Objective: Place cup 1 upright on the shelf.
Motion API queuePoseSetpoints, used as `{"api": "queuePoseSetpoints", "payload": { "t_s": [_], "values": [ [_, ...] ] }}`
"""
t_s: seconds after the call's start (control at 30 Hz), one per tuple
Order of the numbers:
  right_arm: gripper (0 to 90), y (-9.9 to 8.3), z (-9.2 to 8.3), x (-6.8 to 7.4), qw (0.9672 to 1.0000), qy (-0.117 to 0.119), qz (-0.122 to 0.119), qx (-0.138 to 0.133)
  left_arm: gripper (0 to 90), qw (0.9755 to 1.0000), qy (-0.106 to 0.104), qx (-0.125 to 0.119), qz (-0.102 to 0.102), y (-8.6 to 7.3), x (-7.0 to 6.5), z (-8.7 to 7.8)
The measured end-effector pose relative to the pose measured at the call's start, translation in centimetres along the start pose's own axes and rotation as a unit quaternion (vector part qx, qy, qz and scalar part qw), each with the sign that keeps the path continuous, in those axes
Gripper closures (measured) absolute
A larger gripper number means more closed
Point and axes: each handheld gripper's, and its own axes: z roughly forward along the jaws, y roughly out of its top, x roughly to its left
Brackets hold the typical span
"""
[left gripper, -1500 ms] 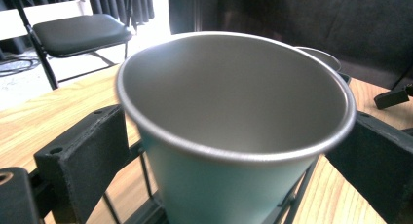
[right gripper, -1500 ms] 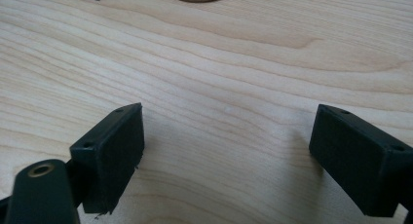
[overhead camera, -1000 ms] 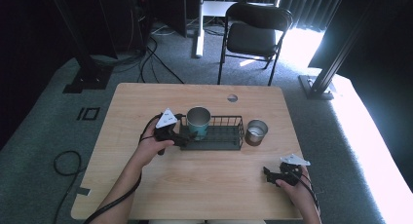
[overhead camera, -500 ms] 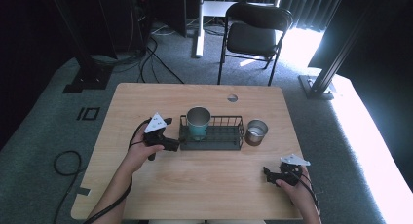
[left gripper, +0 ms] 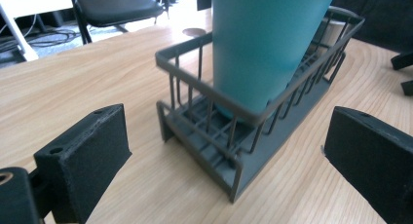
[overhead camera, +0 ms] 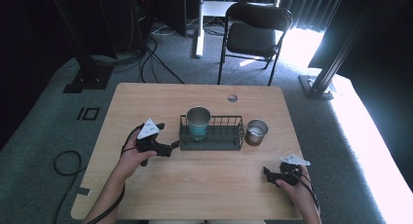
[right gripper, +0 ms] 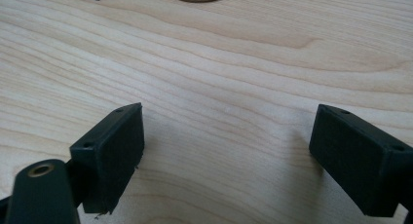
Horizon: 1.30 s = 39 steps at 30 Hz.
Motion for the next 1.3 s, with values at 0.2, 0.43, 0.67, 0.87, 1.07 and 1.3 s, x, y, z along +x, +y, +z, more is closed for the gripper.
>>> {"api": "queuePoseSetpoints", "payload": {
  "t_s": [0.2,0.43,0.67,0.87,1.07,1.3],
  "values": [
    [12.3,0.0,0.0,0.0,1.0,0.0,0.0,0.0,3.3,0.9999,0.01,0.009,-0.009,-1.6,0.4,-0.7],
    [12.3,0.0,0.0,0.0,1.0,0.0,0.0,0.0,3.3,0.9994,0.021,0.021,-0.02,-3.5,0.8,-1.5],
    [12.3,0.0,0.0,0.0,1.0,0.0,0.0,0.0,3.3,0.9977,0.036,0.042,-0.038,-5.3,1.4,-2.2],
    [12.4,0.0,0.0,0.0,1.0,0.0,0.0,0.0,3.3,0.9962,0.058,0.046,-0.046,-6.2,2.1,-3.4],
    [12.4,0.0,0.0,0.0,1.0,0.0,0.0,0.0,3.3,0.9928,0.088,0.058,-0.057,-7.2,3.1,-5.0],
    [12.4,0.0,0.0,0.0,1.0,0.0,0.0,0.0,3.3,0.9881,0.112,0.078,-0.07,-8.1,4.1,-6.6]
  ]
}}
